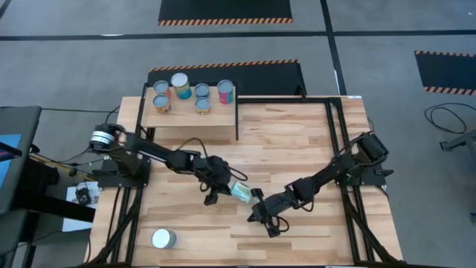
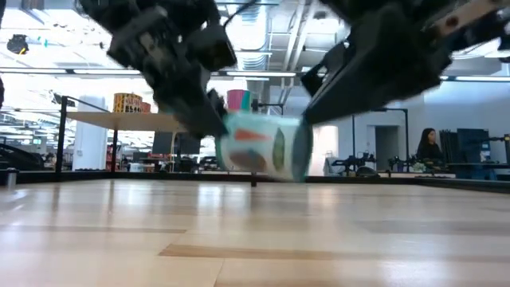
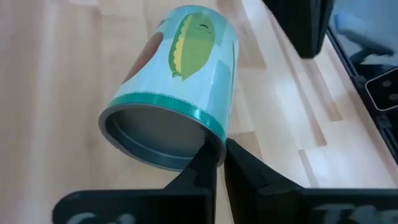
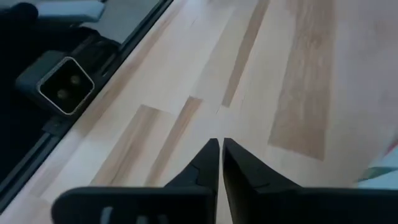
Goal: Pick and place cans onto a shelf
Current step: Put the canned mixed vegetables on the shelf
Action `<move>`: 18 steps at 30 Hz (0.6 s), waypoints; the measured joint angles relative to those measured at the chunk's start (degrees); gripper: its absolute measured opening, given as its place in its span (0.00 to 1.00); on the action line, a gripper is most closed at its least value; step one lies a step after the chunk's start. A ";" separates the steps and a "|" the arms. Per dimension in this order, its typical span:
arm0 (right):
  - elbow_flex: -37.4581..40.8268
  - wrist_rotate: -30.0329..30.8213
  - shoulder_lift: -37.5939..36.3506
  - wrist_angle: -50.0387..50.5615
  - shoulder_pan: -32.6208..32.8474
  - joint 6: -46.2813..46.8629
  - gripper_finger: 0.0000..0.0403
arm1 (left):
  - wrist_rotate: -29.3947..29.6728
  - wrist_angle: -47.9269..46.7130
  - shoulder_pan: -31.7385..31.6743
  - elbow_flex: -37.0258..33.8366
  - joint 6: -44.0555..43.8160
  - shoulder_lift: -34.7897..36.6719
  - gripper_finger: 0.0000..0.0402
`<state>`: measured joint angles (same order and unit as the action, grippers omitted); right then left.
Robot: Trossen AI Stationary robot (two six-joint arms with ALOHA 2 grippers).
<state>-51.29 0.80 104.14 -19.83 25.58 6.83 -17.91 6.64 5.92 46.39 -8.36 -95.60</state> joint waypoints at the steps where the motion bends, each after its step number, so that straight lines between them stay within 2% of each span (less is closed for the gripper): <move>1: 0.02 0.57 -1.07 1.40 0.30 -0.01 0.11 | 0.77 -3.32 -0.12 1.03 0.56 1.75 0.01; 6: -0.02 6.58 -6.50 9.18 2.55 -1.28 0.11 | 4.93 -26.86 -0.67 7.82 2.15 8.58 0.01; 11: -0.11 11.35 -8.82 10.82 3.70 -2.62 0.06 | 16.09 -51.20 -0.97 16.85 2.56 9.19 0.01; 13: -0.02 11.70 -8.89 11.31 3.67 -3.28 0.04 | 18.61 -55.32 -1.15 19.21 2.60 9.01 0.01; 18: 0.03 11.78 -8.22 11.36 3.05 -3.43 0.04 | 20.47 -62.78 -1.16 23.60 2.72 6.50 0.00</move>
<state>-51.25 12.58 95.92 -8.47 28.63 3.40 2.57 -56.14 4.75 69.99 -5.64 -89.10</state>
